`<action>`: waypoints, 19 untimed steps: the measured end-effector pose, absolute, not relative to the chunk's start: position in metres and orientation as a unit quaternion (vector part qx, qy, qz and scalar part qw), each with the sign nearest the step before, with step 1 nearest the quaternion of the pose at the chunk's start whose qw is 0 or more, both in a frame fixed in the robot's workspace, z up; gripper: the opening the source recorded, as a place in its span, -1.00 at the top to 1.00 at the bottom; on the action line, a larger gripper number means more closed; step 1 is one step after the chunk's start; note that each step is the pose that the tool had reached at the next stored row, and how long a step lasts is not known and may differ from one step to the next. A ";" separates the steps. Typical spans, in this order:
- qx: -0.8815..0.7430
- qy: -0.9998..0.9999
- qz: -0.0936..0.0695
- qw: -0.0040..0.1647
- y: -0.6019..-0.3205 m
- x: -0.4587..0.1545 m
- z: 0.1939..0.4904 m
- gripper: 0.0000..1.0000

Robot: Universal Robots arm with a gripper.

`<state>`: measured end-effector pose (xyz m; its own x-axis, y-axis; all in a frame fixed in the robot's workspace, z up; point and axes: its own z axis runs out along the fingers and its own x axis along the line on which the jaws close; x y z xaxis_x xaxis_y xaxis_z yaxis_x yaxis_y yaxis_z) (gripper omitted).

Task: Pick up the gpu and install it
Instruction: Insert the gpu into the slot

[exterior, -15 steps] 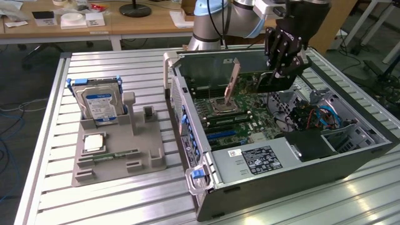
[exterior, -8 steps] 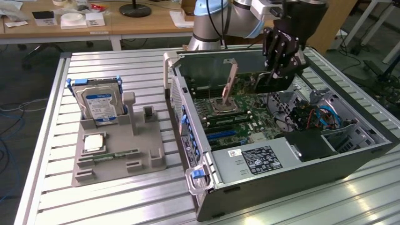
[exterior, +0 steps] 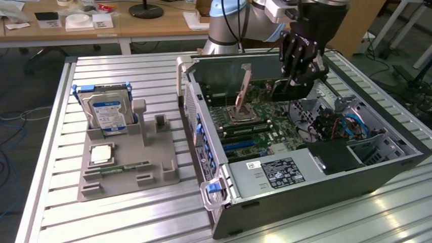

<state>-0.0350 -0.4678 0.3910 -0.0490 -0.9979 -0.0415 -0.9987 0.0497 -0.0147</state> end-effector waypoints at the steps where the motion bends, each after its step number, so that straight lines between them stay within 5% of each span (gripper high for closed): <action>1: -0.689 0.724 0.009 0.020 -0.468 -0.037 0.391 0.47; 19: -0.689 0.724 0.009 0.020 -0.468 -0.043 0.386 0.47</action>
